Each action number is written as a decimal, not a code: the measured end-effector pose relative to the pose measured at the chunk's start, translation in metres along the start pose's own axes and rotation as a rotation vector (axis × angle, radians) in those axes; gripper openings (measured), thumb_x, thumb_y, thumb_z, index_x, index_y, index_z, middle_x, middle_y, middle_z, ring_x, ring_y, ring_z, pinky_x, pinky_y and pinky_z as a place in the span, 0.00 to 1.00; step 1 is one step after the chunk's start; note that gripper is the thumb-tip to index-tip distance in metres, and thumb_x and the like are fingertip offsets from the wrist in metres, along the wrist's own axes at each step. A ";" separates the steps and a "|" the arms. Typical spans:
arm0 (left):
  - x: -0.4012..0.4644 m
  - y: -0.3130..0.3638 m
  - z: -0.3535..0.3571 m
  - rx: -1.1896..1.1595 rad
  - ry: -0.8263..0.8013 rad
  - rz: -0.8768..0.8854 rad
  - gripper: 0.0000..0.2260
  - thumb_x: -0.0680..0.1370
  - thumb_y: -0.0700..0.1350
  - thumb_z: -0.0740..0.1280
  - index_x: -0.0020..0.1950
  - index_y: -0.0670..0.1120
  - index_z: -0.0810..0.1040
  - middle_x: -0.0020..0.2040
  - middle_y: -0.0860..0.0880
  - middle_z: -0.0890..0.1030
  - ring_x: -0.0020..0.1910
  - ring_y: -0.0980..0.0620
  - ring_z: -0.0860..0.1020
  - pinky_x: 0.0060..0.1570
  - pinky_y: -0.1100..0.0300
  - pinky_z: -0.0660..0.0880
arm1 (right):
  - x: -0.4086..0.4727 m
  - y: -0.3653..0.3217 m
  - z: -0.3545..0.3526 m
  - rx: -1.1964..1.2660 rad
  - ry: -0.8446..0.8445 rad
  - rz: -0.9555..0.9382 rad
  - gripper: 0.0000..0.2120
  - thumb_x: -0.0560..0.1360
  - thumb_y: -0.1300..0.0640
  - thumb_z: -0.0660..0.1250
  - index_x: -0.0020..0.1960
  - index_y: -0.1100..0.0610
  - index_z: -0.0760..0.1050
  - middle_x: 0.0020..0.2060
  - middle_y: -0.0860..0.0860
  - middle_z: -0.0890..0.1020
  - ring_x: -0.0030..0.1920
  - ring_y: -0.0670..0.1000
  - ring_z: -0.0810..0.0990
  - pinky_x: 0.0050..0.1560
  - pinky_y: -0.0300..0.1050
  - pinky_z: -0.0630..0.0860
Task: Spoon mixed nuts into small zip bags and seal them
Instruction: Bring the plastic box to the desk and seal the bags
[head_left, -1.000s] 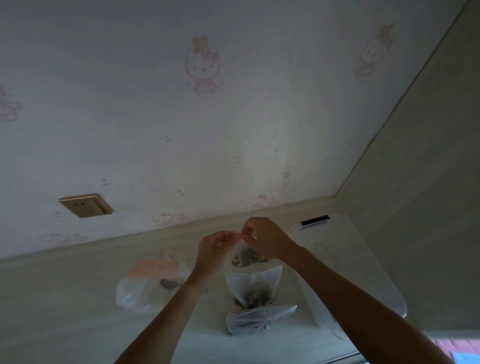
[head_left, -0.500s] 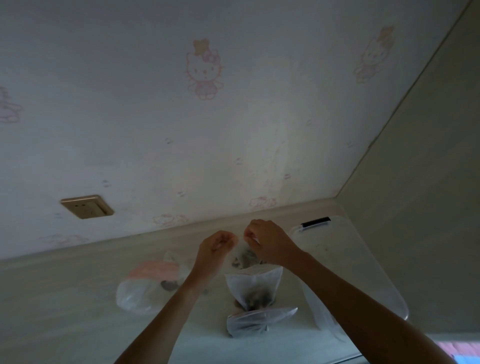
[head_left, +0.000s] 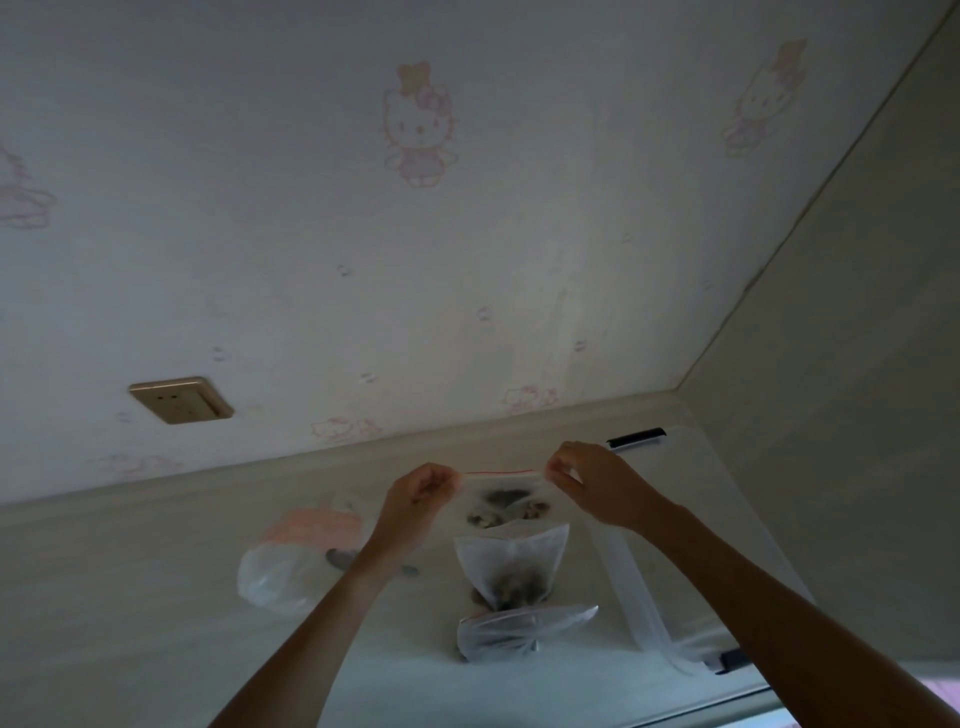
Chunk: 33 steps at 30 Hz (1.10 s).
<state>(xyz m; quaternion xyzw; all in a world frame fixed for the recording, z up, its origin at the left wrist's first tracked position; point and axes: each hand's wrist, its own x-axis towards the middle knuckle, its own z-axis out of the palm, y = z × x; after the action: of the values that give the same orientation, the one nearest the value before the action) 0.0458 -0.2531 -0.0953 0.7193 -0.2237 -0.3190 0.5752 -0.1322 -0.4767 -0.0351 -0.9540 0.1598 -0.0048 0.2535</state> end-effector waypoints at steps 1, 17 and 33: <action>-0.001 0.000 0.000 0.020 -0.013 0.002 0.09 0.73 0.53 0.74 0.46 0.48 0.85 0.43 0.50 0.87 0.45 0.54 0.84 0.53 0.52 0.78 | -0.002 0.001 0.000 0.016 -0.008 0.015 0.11 0.83 0.54 0.64 0.55 0.61 0.81 0.49 0.55 0.82 0.51 0.54 0.80 0.54 0.46 0.74; -0.029 0.014 -0.002 0.572 -0.360 0.273 0.36 0.67 0.59 0.82 0.72 0.55 0.74 0.63 0.58 0.81 0.61 0.62 0.79 0.63 0.57 0.76 | -0.029 -0.014 -0.001 0.200 -0.149 0.056 0.19 0.81 0.43 0.67 0.68 0.50 0.74 0.56 0.46 0.85 0.56 0.43 0.82 0.60 0.40 0.77; -0.043 0.025 0.005 0.535 -0.319 0.399 0.10 0.84 0.43 0.66 0.51 0.60 0.75 0.46 0.61 0.80 0.46 0.58 0.81 0.50 0.55 0.78 | -0.042 -0.030 0.010 0.103 -0.174 -0.038 0.11 0.83 0.65 0.59 0.51 0.53 0.77 0.45 0.46 0.80 0.44 0.50 0.80 0.49 0.46 0.76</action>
<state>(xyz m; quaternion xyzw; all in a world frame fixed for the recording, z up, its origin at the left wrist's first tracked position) 0.0133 -0.2334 -0.0627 0.7275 -0.5220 -0.2390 0.3757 -0.1624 -0.4343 -0.0259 -0.9395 0.1186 0.0650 0.3148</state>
